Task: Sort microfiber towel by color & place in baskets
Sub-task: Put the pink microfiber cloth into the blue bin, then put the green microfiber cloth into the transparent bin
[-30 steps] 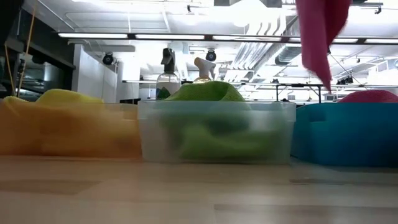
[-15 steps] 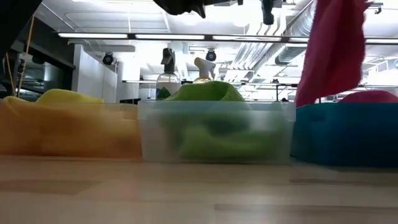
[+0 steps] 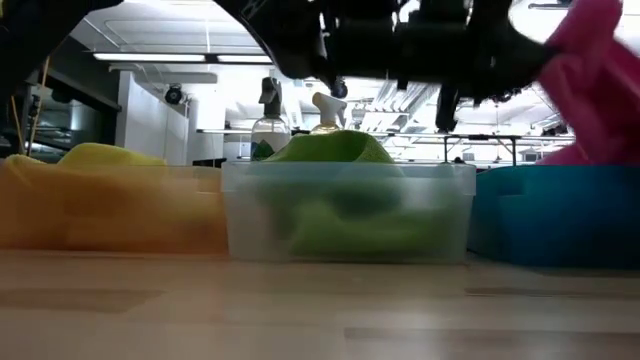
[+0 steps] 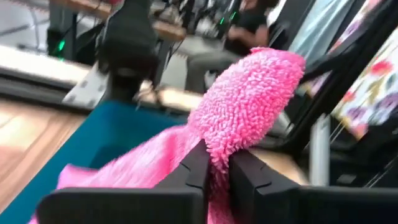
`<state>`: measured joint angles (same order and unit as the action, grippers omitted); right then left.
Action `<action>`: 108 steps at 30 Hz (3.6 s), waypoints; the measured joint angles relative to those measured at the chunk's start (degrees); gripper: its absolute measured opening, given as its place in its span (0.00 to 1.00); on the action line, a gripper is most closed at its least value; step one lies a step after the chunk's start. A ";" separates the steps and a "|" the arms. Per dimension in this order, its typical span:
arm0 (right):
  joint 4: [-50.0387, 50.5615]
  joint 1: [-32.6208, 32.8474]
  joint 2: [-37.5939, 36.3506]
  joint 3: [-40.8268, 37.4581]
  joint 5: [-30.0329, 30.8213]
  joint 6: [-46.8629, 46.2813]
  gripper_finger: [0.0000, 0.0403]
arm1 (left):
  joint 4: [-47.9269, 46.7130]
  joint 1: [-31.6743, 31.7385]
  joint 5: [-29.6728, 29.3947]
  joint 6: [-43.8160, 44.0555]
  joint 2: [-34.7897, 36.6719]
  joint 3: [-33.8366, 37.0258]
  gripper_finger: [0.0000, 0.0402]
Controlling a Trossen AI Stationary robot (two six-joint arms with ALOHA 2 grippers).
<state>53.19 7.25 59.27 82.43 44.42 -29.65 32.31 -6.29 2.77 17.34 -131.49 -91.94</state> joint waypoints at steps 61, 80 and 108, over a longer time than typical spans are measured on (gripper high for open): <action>7.32 16.09 24.18 -29.16 -26.25 -53.89 0.74 | -25.87 16.68 -0.28 10.91 77.43 50.88 0.51; 1.82 13.87 17.28 -15.74 -0.98 -25.64 0.74 | -65.73 -27.18 11.05 37.29 80.01 49.62 0.51; 2.38 8.09 17.27 -15.76 -2.91 -16.35 0.74 | -65.54 -49.21 10.25 63.97 54.97 48.85 0.04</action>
<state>55.58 15.33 76.53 66.67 41.52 -46.00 -33.23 -55.50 13.02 81.30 -76.52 -43.10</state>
